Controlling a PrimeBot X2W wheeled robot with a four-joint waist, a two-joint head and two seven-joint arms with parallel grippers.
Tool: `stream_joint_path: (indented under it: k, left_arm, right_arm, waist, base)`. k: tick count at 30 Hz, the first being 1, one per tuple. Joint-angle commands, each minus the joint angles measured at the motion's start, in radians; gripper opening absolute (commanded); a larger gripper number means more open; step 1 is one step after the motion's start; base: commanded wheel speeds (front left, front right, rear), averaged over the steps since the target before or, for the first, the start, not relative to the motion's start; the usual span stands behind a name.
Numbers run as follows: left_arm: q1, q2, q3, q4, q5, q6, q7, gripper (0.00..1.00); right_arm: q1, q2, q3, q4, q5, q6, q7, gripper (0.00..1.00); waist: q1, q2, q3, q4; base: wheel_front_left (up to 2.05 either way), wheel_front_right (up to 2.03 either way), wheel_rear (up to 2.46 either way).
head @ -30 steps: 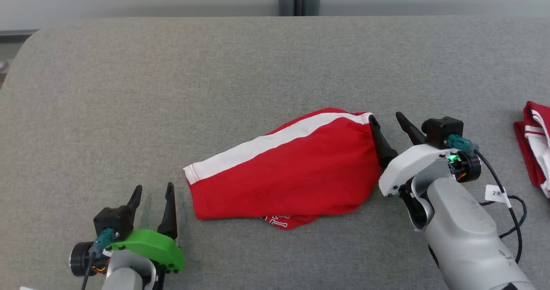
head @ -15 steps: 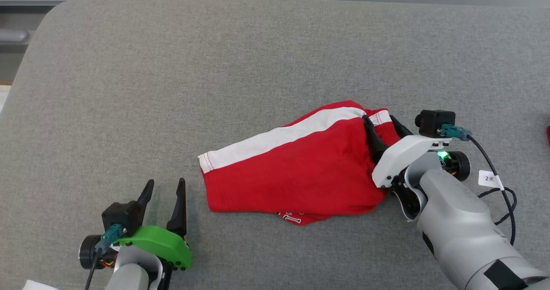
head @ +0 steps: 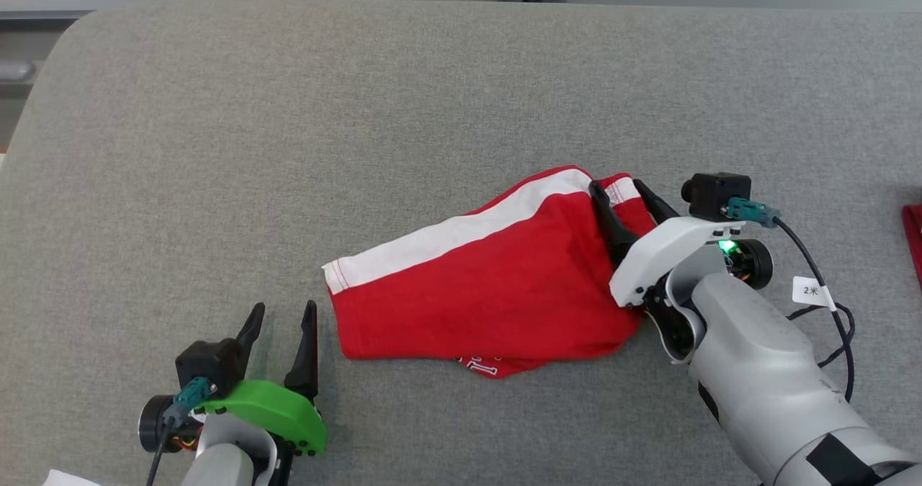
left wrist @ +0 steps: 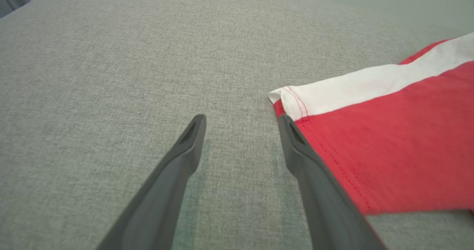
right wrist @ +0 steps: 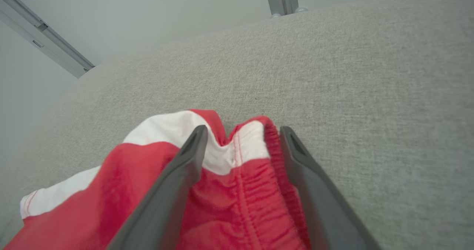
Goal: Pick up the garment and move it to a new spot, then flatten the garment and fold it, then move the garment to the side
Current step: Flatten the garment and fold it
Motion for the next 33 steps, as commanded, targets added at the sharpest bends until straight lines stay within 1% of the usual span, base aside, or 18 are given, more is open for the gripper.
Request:
stream_joint_path:
  k: [1,9,15,19,20,21,22,24,25,29,33]
  left_arm:
    - [0.009,0.003,-0.001,0.004,-0.003,-0.005,-0.002,1.00]
    - [0.012,0.003,0.000,0.006,-0.011,-0.005,-0.002,1.00]
    - [0.005,0.002,-0.005,0.006,-0.014,-0.005,-0.002,1.00]
    - [-0.002,0.001,-0.009,0.004,-0.017,-0.005,-0.002,1.00]
    - [-0.002,0.001,-0.008,0.003,-0.018,-0.005,-0.002,1.00]
    - [-0.002,0.002,-0.008,0.003,-0.018,-0.005,-0.002,1.00]
    - [-0.001,0.004,-0.007,0.003,-0.019,-0.005,-0.002,1.00]
    - [0.001,0.005,-0.007,0.005,-0.020,-0.005,-0.002,1.00]
    - [0.002,0.006,-0.007,0.006,-0.021,-0.005,-0.002,1.00]
    - [0.003,0.005,-0.007,0.009,-0.023,-0.005,-0.002,1.00]
    - [0.003,0.003,-0.008,0.004,-0.024,-0.005,-0.002,1.00]
  right_arm:
    - [-0.004,-0.004,-0.003,-0.006,-0.006,-0.001,-0.001,1.00]
    - [0.008,-0.004,-0.007,-0.002,-0.017,-0.001,-0.001,1.00]
    - [-0.008,-0.004,0.014,0.049,0.019,-0.001,-0.001,1.00]
    - [-0.019,-0.004,0.041,0.053,0.052,-0.001,-0.001,1.00]
    - [-0.024,-0.004,0.041,0.051,0.057,-0.001,-0.001,0.81]
    - [-0.029,-0.004,0.040,0.049,0.058,-0.001,-0.001,0.50]
    - [-0.033,-0.005,0.038,0.049,0.057,-0.001,-0.001,0.39]
    - [-0.034,-0.004,0.031,0.049,0.056,-0.001,-0.002,0.09]
    - [-0.036,-0.004,0.026,0.050,0.050,-0.001,-0.002,0.00]
    - [-0.037,-0.005,0.007,0.062,0.025,-0.001,-0.002,0.00]
    - [-0.039,-0.005,-0.046,0.053,-0.015,-0.001,-0.002,0.00]
  waist:
    - [0.0000,0.0000,0.001,0.001]
    - [0.0000,0.0000,0.001,0.000]
    - [0.0000,0.0000,0.004,0.000]
    - [0.0000,0.0000,0.006,0.004]
    - [0.0000,0.0000,0.007,0.004]
    - [0.0000,0.0000,0.008,0.004]
    - [0.0000,0.0000,0.008,0.004]
    - [0.0000,0.0000,0.009,0.004]
    - [0.0000,0.0000,0.010,0.004]
    - [0.0000,0.0000,0.012,0.003]
    - [0.0000,0.0000,0.011,-0.004]
  base:
    - [0.00,0.00,0.00]
    - [0.00,0.00,0.00]
    - [0.00,0.00,0.00]
    - [0.00,0.00,0.00]
    - [0.00,0.00,0.00]
    - [0.00,0.00,0.00]
    - [0.00,0.00,0.00]
    - [0.00,0.00,0.00]
    - [0.00,0.00,0.00]
    - [0.00,0.00,0.00]
    - [0.00,0.00,0.00]
